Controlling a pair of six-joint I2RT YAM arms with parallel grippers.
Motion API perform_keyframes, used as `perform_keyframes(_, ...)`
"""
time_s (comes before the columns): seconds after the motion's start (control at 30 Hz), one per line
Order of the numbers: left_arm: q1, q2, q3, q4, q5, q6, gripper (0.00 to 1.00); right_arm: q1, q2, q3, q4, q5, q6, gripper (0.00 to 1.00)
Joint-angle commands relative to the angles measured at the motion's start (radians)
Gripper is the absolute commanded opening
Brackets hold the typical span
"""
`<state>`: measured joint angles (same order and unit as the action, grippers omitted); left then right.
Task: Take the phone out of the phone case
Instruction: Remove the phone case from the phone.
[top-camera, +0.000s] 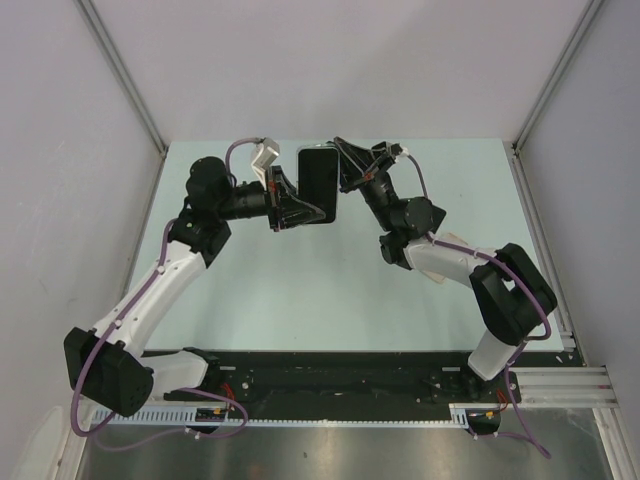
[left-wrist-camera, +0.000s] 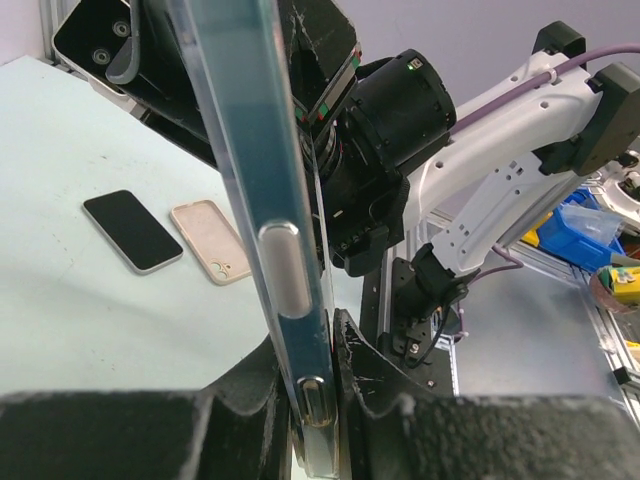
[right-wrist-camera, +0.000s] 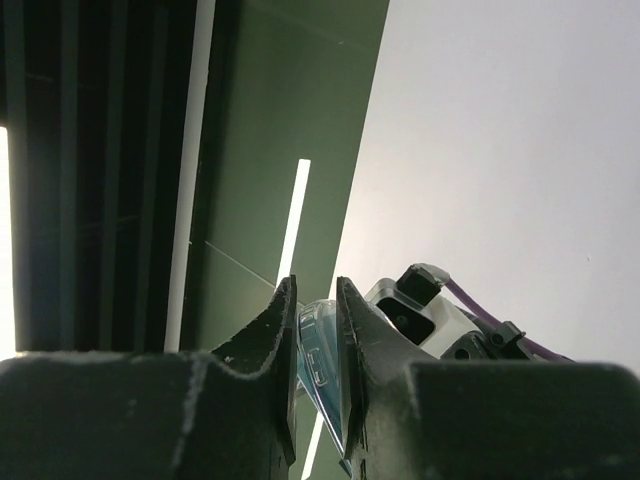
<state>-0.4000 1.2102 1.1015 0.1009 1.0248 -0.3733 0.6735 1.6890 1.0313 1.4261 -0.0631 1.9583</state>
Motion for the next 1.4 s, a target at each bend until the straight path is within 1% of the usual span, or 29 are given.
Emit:
perform_keyframes(0.0,-0.028,-0.029,0.035,0.028,0.087,0.178,0.0,0.029,0.001,0.038,0.175,0.002,0.36,0.0)
perform_keyframes(0.2,-0.028,-0.041,0.031,0.028,0.087,0.156,0.0,0.032,0.006,0.021,0.175,0.002,0.344,0.0)
perform_keyframes(0.27,-0.028,-0.054,0.015,0.062,0.101,0.131,0.0,0.034,0.005,0.006,0.175,0.008,0.337,0.0)
perform_keyframes(0.3,-0.028,-0.063,0.008,0.081,0.107,0.096,0.0,0.032,0.005,-0.006,0.175,0.006,0.332,0.0)
perform_keyframes(0.37,-0.028,-0.084,-0.014,0.144,0.109,0.067,0.0,0.031,0.006,-0.017,0.174,0.005,0.312,0.0)
perform_keyframes(0.4,-0.028,-0.087,-0.017,0.164,0.11,0.032,0.0,0.026,-0.003,-0.026,0.165,-0.018,0.297,0.0)
perform_keyframes(0.43,-0.026,-0.092,-0.017,0.202,0.115,0.013,0.0,0.012,-0.011,-0.033,0.127,-0.036,0.274,0.0)
perform_keyframes(0.47,-0.026,-0.095,-0.017,0.221,0.121,-0.008,0.0,0.0,-0.02,-0.039,0.102,-0.059,0.213,0.0)
perform_keyframes(0.5,-0.025,-0.097,-0.015,0.271,0.13,-0.062,0.0,-0.012,-0.028,-0.042,0.071,-0.126,0.167,0.0)
perform_keyframes(0.57,-0.017,-0.092,-0.014,0.319,0.13,-0.126,0.0,-0.061,-0.043,-0.05,0.019,-0.203,0.088,0.0)
perform_keyframes(0.6,-0.016,-0.071,-0.009,0.342,0.135,-0.191,0.0,-0.072,-0.049,-0.063,-0.01,-0.261,0.012,0.0)
perform_keyframes(0.67,-0.01,-0.048,-0.017,0.46,0.161,-0.286,0.0,-0.09,-0.067,-0.103,-0.082,-0.308,-0.059,0.0)
perform_keyframes(0.7,-0.007,-0.02,-0.025,0.561,0.167,-0.384,0.0,-0.094,-0.075,-0.12,-0.11,-0.337,-0.112,0.0)
perform_keyframes(0.77,0.004,0.006,-0.043,0.664,0.164,-0.484,0.0,-0.098,-0.095,-0.157,-0.163,-0.36,-0.172,0.0)
perform_keyframes(0.8,0.007,0.018,-0.048,0.753,0.161,-0.571,0.0,-0.103,-0.106,-0.166,-0.191,-0.38,-0.229,0.0)
perform_keyframes(0.87,0.023,0.054,-0.063,0.824,0.146,-0.64,0.0,-0.106,-0.144,-0.194,-0.272,-0.397,-0.292,0.0)
perform_keyframes(0.9,0.027,0.064,-0.068,0.889,0.143,-0.7,0.0,-0.106,-0.161,-0.206,-0.315,-0.397,-0.329,0.0)
perform_keyframes(0.93,0.035,0.086,-0.08,0.922,0.138,-0.728,0.01,-0.106,-0.182,-0.212,-0.405,-0.396,-0.399,0.0)
perform_keyframes(0.97,0.039,0.097,-0.086,0.953,0.129,-0.754,0.0,-0.106,-0.202,-0.22,-0.461,-0.392,-0.45,0.0)
perform_keyframes(1.0,0.041,0.109,-0.092,1.021,0.127,-0.807,0.0,-0.103,-0.247,-0.226,-0.52,-0.371,-0.488,0.0)
perform_keyframes(1.03,0.046,0.118,-0.104,1.054,0.123,-0.834,0.0,-0.101,-0.268,-0.227,-0.635,-0.357,-0.566,0.0)
perform_keyframes(1.13,0.052,0.155,-0.115,1.164,0.109,-0.92,0.0,-0.095,-0.333,-0.228,-0.797,-0.319,-0.66,0.0)
perform_keyframes(1.2,0.055,0.175,-0.114,1.201,0.104,-0.952,0.0,-0.092,-0.363,-0.231,-0.845,-0.314,-0.729,0.0)
perform_keyframes(1.27,0.059,0.184,-0.109,1.2,0.103,-0.957,0.0,-0.088,-0.374,-0.231,-0.888,-0.323,-0.78,0.0)
perform_keyframes(1.3,0.059,0.195,-0.108,1.201,0.098,-0.958,0.0,-0.084,-0.377,-0.232,-0.898,-0.337,-0.794,0.01)
perform_keyframes(1.33,0.061,0.198,-0.104,1.201,0.098,-0.96,0.0,-0.075,-0.384,-0.241,-0.903,-0.34,-0.803,0.07)
perform_keyframes(1.37,0.061,0.201,-0.104,1.2,0.098,-0.961,0.0,-0.068,-0.382,-0.246,-0.908,-0.343,-0.817,0.19)
